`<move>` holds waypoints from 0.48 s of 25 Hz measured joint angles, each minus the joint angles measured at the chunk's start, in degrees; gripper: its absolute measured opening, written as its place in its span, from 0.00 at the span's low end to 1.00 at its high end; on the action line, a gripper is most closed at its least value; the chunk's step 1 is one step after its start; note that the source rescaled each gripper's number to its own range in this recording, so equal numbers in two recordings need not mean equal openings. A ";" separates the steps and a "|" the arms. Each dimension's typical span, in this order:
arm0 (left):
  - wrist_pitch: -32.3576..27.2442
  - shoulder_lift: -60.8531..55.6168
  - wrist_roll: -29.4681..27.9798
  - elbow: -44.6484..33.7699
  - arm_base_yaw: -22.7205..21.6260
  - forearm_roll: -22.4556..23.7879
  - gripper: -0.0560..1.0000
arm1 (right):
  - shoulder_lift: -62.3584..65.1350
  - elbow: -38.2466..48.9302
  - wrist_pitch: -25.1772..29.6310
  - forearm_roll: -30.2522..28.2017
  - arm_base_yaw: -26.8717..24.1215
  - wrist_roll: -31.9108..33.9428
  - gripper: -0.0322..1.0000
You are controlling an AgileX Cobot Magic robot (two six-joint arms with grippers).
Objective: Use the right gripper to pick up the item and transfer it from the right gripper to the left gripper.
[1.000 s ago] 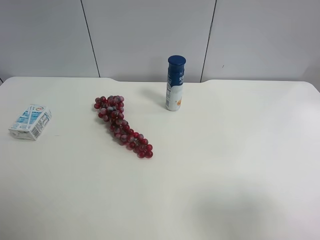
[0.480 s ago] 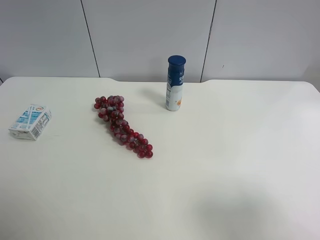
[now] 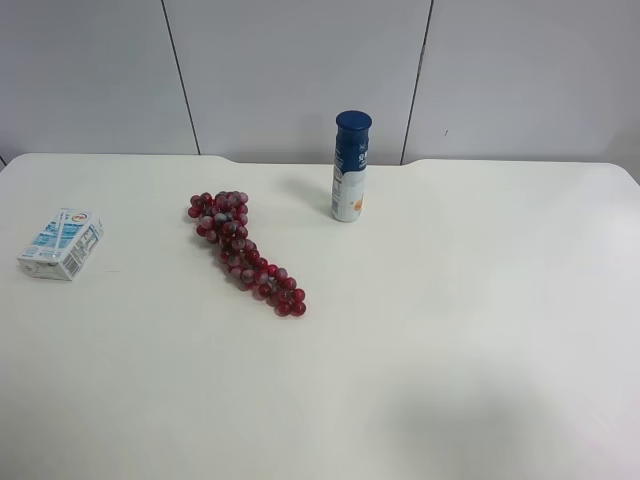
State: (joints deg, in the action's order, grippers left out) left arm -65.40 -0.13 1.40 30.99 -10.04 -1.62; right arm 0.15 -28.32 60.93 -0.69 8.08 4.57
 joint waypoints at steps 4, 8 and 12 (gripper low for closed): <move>0.95 0.00 -0.38 -0.13 0.34 -0.05 1.00 | 0.00 0.00 0.00 0.00 0.00 0.00 0.98; 3.33 0.00 -0.90 -1.51 2.15 -0.31 1.00 | 0.00 0.00 0.00 0.00 0.00 0.00 0.98; 4.40 0.00 -0.90 -2.00 2.35 -0.43 1.00 | 0.00 0.00 0.00 0.00 0.00 0.00 0.98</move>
State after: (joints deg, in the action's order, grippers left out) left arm -61.00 -0.13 0.50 28.98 -7.68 -2.05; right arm 0.15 -28.32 60.93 -0.69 8.08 4.57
